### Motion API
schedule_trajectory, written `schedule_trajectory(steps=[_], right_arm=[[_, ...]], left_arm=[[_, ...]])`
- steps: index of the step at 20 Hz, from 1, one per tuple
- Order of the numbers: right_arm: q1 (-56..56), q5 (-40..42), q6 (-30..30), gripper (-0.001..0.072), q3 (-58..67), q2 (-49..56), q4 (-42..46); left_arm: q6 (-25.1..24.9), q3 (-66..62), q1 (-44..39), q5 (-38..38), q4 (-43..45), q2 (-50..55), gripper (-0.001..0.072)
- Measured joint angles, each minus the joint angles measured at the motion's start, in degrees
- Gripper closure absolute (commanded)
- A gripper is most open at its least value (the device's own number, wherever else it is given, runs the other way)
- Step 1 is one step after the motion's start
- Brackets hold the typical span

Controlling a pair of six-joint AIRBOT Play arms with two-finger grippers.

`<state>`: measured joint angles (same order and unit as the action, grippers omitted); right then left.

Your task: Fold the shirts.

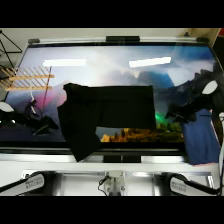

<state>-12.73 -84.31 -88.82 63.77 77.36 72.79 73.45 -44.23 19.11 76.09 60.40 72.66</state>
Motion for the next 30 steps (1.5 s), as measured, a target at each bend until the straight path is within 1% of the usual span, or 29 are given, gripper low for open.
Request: schedule_trajectory(steps=[3, 4, 5, 6, 7, 8, 11, 12, 14, 16, 17, 18, 19, 20, 23, 26, 28, 30], right_arm=[[-0.20, 1.53, 0.37, 0.0196, -3.43, -0.61, -1.29], [-0.28, 1.92, 0.42, 0.0196, -4.11, -0.76, -1.55], [-0.28, 2.78, 0.46, 0.0196, -4.55, -0.83, -1.73], [-0.33, 2.93, 0.50, 0.0196, -4.92, -0.85, -1.84], [-0.33, 3.23, 0.52, 0.0124, -5.16, -0.94, -1.97], [-0.33, 4.13, 0.52, 0.0025, -5.42, -0.96, -2.10], [-0.13, 5.97, 1.03, 0.0032, -7.63, -0.79, -2.58], [0.20, 7.17, 1.07, 0.0073, -9.01, -0.72, -3.21], [1.31, 10.82, 1.22, 0.0073, -12.07, -0.61, -5.35], [2.78, 14.53, 1.33, 0.0073, -14.43, 0.26, -7.54], [3.58, 16.26, 1.44, 0.0121, -15.21, 1.11, -8.68], [4.33, 17.62, 1.49, 0.0247, -15.72, 1.95, -9.62], [5.07, 18.40, 1.55, 0.0454, -16.11, 2.62, -10.67], [5.75, 19.98, 1.66, 0.0637, -16.37, 3.15, -11.32], [7.13, 23.91, 1.88, 0.0646, -15.74, 3.39, -12.37], [7.69, 25.05, 3.06, 0.0646, -12.11, 0.07, -12.79], [7.76, 25.22, 4.42, 0.0646, -7.50, -4.17, -12.09], [7.80, 25.00, 7.19, 0.0646, -1.03, -9.66, -10.84]], left_arm=[[-1.27, 5.88, -1.92, -5.95, -3.17, -0.68, 0.0124], [-1.33, 6.86, -2.89, -7.50, -4.46, -0.81, 0.0193], [-1.25, 7.54, -3.96, -8.96, -5.20, -0.87, 0.0318], [-0.83, 8.04, -5.05, -10.62, -5.64, -0.79, 0.0335], [0.04, 8.41, -6.21, -12.44, -6.34, -0.72, 0.0438], [0.87, 8.70, -7.28, -14.43, -6.88, -0.63, 0.0666], [2.21, 8.87, -9.14, -17.62, -6.91, -0.66, 0.0673], [2.25, 8.81, -9.49, -18.21, -6.93, -0.79, 0.0673], [2.43, 8.41, -9.77, -19.39, -6.82, -1.20, 0.0673], [2.45, 8.07, -10.01, -18.86, -7.06, -1.68, 0.0673], [2.51, 7.85, -10.10, -18.73, -7.10, -1.97, 0.0673], [2.62, 7.65, -10.10, -18.60, -7.13, -2.12, 0.0673], [2.64, 7.43, -10.12, -18.25, -7.21, -2.34, 0.0673], [2.62, 7.08, -10.14, -17.92, -7.30, -2.54, 0.0673], [2.34, 4.85, -10.21, -17.14, -7.26, -3.21, 0.0674], [1.44, -0.98, -10.21, -15.41, -7.23, -4.61, 0.0676], [1.14, -7.87, -10.21, -13.94, -7.21, -6.25, 0.0676], [0.96, -17.84, -10.21, -12.72, -7.15, -8.48, 0.0676]])
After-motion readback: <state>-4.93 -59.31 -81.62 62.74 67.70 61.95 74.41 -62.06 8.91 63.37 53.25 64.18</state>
